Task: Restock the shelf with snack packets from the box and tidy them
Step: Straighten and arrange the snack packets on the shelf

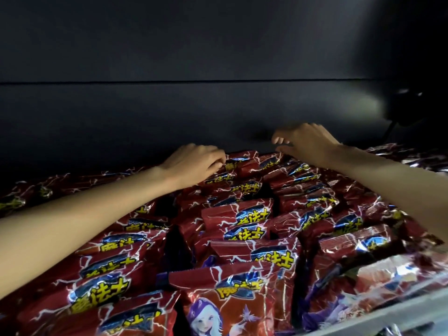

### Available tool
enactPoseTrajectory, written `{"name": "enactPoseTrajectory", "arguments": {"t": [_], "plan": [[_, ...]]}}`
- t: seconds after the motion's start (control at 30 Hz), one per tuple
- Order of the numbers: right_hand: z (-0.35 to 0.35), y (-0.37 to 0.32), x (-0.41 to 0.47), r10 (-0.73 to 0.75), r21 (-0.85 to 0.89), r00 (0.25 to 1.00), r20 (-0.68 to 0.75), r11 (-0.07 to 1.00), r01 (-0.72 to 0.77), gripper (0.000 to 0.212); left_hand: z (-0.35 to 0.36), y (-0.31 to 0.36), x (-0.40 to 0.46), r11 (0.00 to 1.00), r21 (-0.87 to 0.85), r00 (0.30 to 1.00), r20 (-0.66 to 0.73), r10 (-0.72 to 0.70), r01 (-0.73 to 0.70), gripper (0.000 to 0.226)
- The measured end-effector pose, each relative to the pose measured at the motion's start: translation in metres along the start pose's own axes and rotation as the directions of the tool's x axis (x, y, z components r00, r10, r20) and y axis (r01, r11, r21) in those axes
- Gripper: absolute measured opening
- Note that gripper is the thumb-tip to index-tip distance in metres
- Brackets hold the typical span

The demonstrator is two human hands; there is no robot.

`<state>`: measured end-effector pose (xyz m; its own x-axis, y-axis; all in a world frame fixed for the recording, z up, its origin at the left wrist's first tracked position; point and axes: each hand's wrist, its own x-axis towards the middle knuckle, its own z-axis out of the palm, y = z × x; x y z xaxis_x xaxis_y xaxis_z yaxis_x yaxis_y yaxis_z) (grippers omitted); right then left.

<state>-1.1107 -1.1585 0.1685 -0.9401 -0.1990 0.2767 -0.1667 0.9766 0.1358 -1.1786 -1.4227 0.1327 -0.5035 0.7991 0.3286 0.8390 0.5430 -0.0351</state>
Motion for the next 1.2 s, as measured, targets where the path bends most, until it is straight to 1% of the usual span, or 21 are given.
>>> {"name": "enactPoseTrajectory", "arguments": {"t": [0.07, 0.13, 0.23, 0.3, 0.37, 0.43, 0.5, 0.57, 0.67, 0.73, 0.8, 0.87, 0.93, 1.03, 1.2], "plan": [[0.002, 0.021, -0.011, 0.057, -0.058, 0.998, 0.025, 0.997, -0.056, 0.022, 0.001, 0.006, 0.012, 1.000, 0.016, 0.999, -0.038, 0.027, -0.027, 0.029], [0.005, 0.039, -0.019, 0.110, -0.148, 0.992, 0.062, 0.984, -0.100, 0.026, 0.002, 0.016, 0.026, 0.999, -0.006, 0.999, -0.021, 0.040, -0.041, 0.033], [0.012, 0.062, -0.025, 0.156, -0.294, 0.982, 0.102, 0.948, -0.120, 0.035, 0.008, 0.039, 0.049, 0.995, 0.007, 0.991, 0.095, 0.096, -0.097, 0.041], [0.016, 0.073, -0.024, 0.164, -0.334, 0.976, 0.142, 0.936, -0.109, 0.036, 0.016, 0.054, 0.061, 0.991, 0.029, 0.976, 0.177, 0.124, -0.131, 0.044], [0.020, 0.082, -0.021, 0.172, -0.302, 0.971, 0.165, 0.946, -0.116, 0.029, 0.025, 0.060, 0.069, 0.990, 0.050, 0.968, 0.222, 0.118, -0.132, 0.045], [0.021, 0.088, -0.019, 0.158, -0.266, 0.970, 0.186, 0.958, -0.105, 0.024, 0.029, 0.061, 0.073, 0.996, 0.041, 0.960, 0.272, 0.071, -0.085, 0.048], [0.024, 0.091, -0.019, 0.109, -0.266, 0.972, 0.207, 0.963, -0.052, 0.025, 0.030, 0.062, 0.074, 1.000, -0.003, 0.943, 0.333, 0.023, -0.023, 0.050], [0.026, 0.094, -0.019, 0.049, -0.274, 0.977, 0.207, 0.962, 0.010, 0.024, 0.032, 0.065, 0.074, 0.999, -0.050, 0.939, 0.343, 0.022, -0.006, 0.047], [0.027, 0.097, -0.021, 0.016, -0.270, 0.980, 0.199, 0.962, 0.039, 0.023, 0.037, 0.070, 0.071, 0.990, -0.135, 0.952, 0.296, 0.071, -0.032, 0.040], [0.024, 0.097, -0.022, 0.054, -0.217, 0.981, 0.186, 0.976, -0.012, 0.021, 0.039, 0.070, 0.069, 0.979, -0.198, 0.951, 0.290, 0.105, -0.048, 0.036], [0.022, 0.095, -0.021, 0.075, -0.191, 0.988, 0.135, 0.980, -0.048, 0.019, 0.038, 0.067, 0.067, 0.965, -0.252, 0.942, 0.302, 0.148, -0.071, 0.035], [0.023, 0.089, -0.017, 0.072, -0.200, 0.994, 0.080, 0.978, -0.055, 0.020, 0.036, 0.066, 0.067, 0.950, -0.295, 0.928, 0.315, 0.198, -0.103, 0.038], [0.025, 0.077, -0.011, 0.040, -0.205, 0.997, 0.063, 0.978, -0.026, 0.022, 0.034, 0.066, 0.067, 0.935, -0.330, 0.915, 0.326, 0.238, -0.126, 0.044], [0.026, 0.059, -0.001, -0.004, -0.162, 0.999, 0.048, 0.987, 0.012, 0.022, 0.032, 0.068, 0.067, 0.915, -0.379, 0.906, 0.324, 0.272, -0.139, 0.048], [0.027, 0.036, 0.011, -0.110, -0.188, 0.993, 0.038, 0.975, 0.115, 0.025, 0.031, 0.068, 0.065, 0.866, -0.471, 0.895, 0.295, 0.334, -0.168, 0.051]]}}
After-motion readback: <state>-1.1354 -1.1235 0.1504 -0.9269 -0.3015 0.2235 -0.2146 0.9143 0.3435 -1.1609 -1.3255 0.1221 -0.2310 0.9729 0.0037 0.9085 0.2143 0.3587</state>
